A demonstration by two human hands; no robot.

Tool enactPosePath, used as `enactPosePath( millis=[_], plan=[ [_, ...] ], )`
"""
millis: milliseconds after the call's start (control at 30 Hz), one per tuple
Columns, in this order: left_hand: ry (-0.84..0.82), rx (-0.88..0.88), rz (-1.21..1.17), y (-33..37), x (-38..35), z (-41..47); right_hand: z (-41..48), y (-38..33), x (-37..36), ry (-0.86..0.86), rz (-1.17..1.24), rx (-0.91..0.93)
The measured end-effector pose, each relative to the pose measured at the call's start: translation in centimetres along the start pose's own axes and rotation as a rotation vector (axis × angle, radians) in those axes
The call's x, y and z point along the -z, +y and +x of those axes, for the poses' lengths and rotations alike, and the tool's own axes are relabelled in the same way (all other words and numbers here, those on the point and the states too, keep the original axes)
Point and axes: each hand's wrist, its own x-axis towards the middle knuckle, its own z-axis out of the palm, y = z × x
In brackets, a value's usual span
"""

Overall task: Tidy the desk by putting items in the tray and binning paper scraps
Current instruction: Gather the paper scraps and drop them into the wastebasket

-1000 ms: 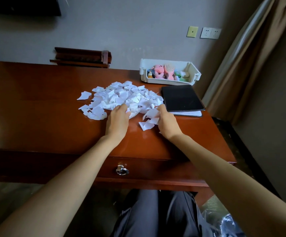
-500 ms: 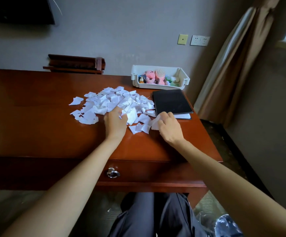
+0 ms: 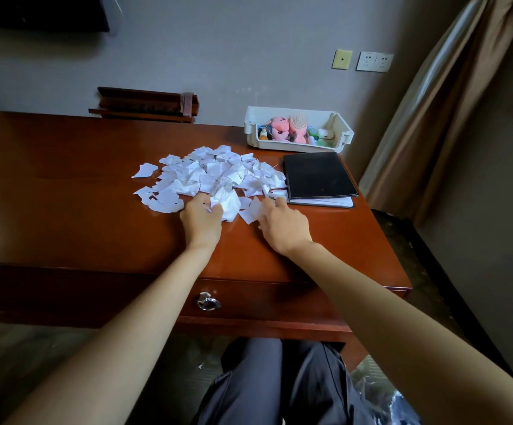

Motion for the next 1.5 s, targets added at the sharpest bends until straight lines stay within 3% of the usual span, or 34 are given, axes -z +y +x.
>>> enactPosePath(
  millis=[133, 400, 600, 867, 1133, 1333, 1500],
  plan=[
    [-0.008, 0.048, -0.044, 0.3, 0.2, -0.1, 0.4, 0.6, 0.1, 0.002, 0.025, -0.005],
    [-0.034, 0.068, -0.180, 3.5, 0.0, -0.1, 2.3, 1.9, 2.0, 0.169, 0.664, -0.253],
    [-0.071, 0.068, -0.287, 7.0, -1.1, -1.4, 2.8, 3.7, 4.0, 0.289, 0.876, -0.357],
    [-0.225, -0.023, -0.312, 10.5, -6.7, -8.3, -3.4, 11.1, 5.1, 0.511, 0.916, -0.577],
    [-0.595, -0.048, -0.334, 13.0, -16.8, -20.4, -15.7, 22.6, 4.8, 0.660, 0.831, -0.881],
    [-0.815, -0.018, -0.221, 11.0, -24.3, -28.2, -23.6, 29.8, 0.8, 0.629, 0.773, -1.117],
    [-0.931, 0.050, -0.049, 7.3, -30.1, -31.7, -27.7, 33.7, -5.1, 0.476, 0.741, -1.256]
  ],
)
